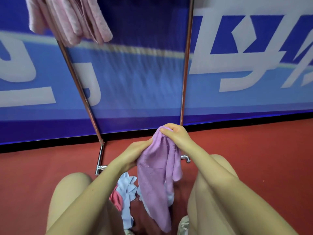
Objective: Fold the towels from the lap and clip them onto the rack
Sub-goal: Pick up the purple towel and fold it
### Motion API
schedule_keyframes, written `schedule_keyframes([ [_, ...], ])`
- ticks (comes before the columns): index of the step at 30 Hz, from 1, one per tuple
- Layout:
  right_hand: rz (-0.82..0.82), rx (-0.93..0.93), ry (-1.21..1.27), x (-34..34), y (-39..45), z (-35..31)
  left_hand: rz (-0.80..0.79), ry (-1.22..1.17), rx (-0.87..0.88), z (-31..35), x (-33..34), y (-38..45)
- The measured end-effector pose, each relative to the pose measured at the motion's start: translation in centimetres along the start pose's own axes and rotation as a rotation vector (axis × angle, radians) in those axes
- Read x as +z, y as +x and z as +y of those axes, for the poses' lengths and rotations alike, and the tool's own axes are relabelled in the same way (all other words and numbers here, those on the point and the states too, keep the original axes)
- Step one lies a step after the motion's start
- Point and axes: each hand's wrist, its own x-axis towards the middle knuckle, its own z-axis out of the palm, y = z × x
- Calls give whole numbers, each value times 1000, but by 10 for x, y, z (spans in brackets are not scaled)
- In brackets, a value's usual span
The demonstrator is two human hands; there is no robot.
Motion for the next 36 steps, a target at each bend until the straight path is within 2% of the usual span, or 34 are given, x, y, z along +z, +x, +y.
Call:
schedule_keyframes([
  [2,-3,-23,-87,4,4,2,69,41,63,0,-2,1],
  [5,-38,-76,-191,1,10,6,212,-121,215,6,-18,6],
  [10,-283,-27,-373,10,9,15,297,-201,294,9,-28,8],
  [15,-218,3,-424,-6,10,21,488,-337,340,19,-52,5],
  [21,-250,53,-474,-27,-3,31,695,-456,280,19,-71,3],
  [24,-268,91,-363,-32,-14,29,705,-402,285,17,-68,5],
  [29,-189,96,-155,-37,-22,24,687,-327,289,17,-58,6],
  [36,-176,78,-552,-34,-21,49,670,-131,311,19,-38,3],
])
